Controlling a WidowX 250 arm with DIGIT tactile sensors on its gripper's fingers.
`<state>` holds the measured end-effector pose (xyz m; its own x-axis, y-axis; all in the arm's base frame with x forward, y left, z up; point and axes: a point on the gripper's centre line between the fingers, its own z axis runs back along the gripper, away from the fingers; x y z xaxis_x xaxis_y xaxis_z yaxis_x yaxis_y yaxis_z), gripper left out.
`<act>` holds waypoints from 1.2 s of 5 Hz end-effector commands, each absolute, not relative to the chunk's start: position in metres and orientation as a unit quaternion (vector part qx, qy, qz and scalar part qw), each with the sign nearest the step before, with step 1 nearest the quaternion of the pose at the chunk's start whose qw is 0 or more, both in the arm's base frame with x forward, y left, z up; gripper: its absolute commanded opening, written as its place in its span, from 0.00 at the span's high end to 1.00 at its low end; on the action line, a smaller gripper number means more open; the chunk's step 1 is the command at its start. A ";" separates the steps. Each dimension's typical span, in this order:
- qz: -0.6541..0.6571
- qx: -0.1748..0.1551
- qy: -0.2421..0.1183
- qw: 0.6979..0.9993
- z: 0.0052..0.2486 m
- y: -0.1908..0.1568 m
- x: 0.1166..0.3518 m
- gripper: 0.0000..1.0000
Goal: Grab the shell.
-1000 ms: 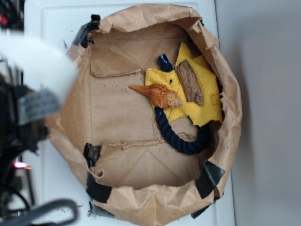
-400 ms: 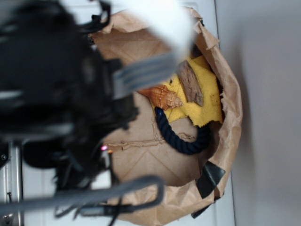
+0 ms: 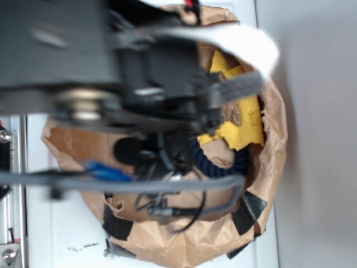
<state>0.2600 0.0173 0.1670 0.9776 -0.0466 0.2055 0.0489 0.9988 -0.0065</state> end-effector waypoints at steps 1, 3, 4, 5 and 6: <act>-0.043 0.008 -0.123 0.991 0.158 0.022 0.278 0.00; -0.043 0.008 -0.123 0.991 0.158 0.022 0.278 0.00; -0.043 0.008 -0.123 0.991 0.158 0.022 0.278 0.00; -0.052 0.029 -0.115 0.992 0.128 0.023 0.286 0.00; -0.059 0.051 -0.111 0.991 0.099 0.023 0.300 0.00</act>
